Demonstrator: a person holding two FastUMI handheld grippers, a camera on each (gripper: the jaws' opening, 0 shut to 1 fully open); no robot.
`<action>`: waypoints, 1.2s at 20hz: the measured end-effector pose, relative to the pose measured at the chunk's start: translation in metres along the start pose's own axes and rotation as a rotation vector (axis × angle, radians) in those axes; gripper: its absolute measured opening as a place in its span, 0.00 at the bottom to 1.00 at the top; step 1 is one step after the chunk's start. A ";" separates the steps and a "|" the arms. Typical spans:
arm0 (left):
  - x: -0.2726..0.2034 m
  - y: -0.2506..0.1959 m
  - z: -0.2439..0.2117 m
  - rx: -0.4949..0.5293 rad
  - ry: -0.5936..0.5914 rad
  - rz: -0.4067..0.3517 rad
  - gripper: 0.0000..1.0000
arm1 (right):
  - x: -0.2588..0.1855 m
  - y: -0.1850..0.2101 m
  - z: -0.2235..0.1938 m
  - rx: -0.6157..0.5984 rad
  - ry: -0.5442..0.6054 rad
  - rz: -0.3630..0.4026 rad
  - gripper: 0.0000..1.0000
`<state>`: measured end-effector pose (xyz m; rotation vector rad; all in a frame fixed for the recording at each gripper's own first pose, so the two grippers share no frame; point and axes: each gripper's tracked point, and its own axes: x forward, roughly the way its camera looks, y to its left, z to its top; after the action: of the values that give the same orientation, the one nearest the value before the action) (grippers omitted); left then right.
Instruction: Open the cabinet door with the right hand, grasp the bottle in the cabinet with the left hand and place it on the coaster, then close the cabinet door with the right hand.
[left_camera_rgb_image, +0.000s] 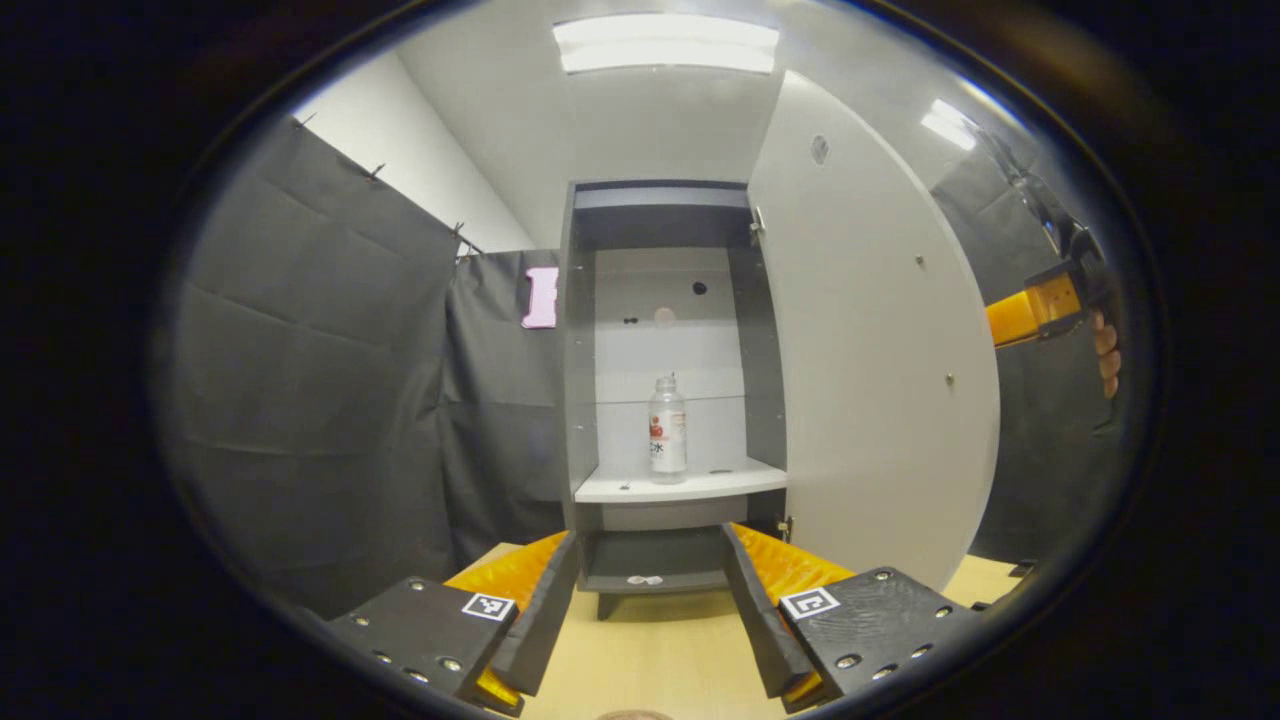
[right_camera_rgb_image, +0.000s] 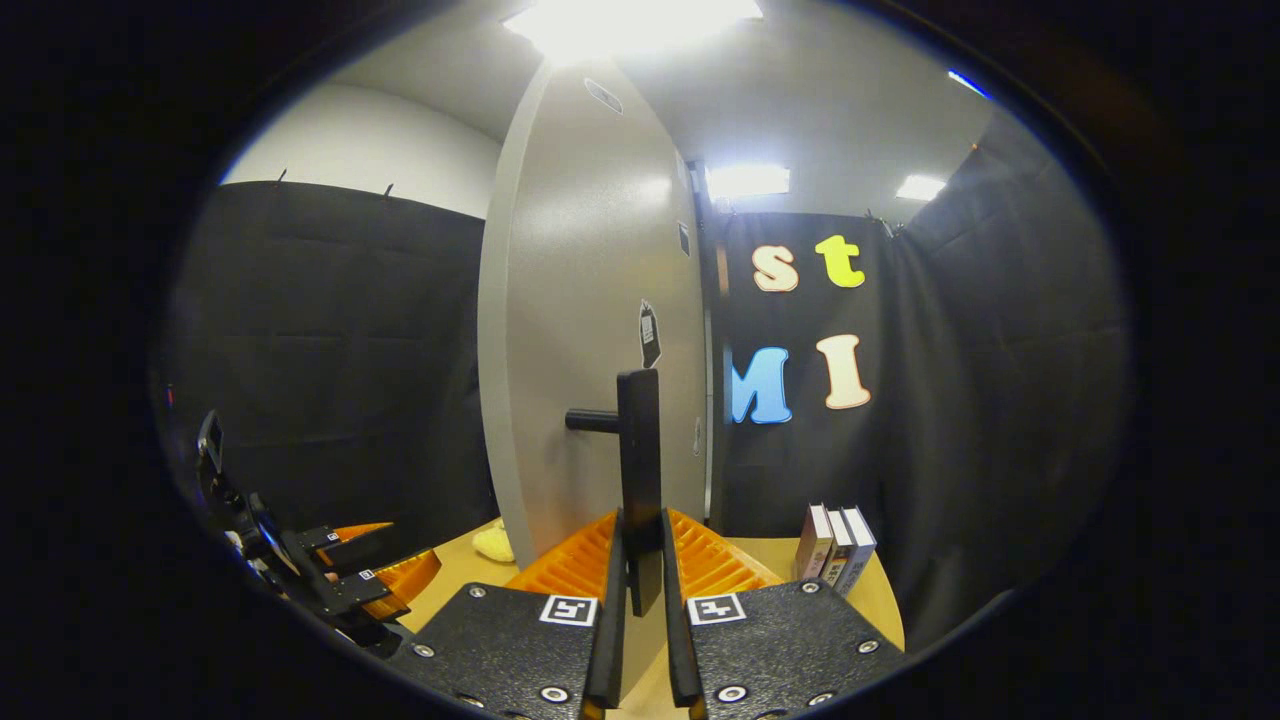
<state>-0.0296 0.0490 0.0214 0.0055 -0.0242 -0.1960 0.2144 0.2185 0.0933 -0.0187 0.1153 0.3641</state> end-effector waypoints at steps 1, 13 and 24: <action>-0.001 -0.003 0.000 0.003 0.000 0.001 0.81 | -0.001 -0.003 0.001 -0.002 -0.005 -0.013 0.19; 0.015 -0.022 0.018 0.007 -0.030 0.009 0.80 | -0.011 0.001 0.000 0.056 -0.048 0.114 0.17; 0.111 -0.018 0.050 0.031 -0.077 -0.094 0.81 | -0.030 -0.078 -0.013 0.016 -0.069 -0.267 0.95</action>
<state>0.0749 0.0092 0.0736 0.0295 -0.1042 -0.2901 0.2127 0.1341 0.0838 -0.0059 0.0460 0.0969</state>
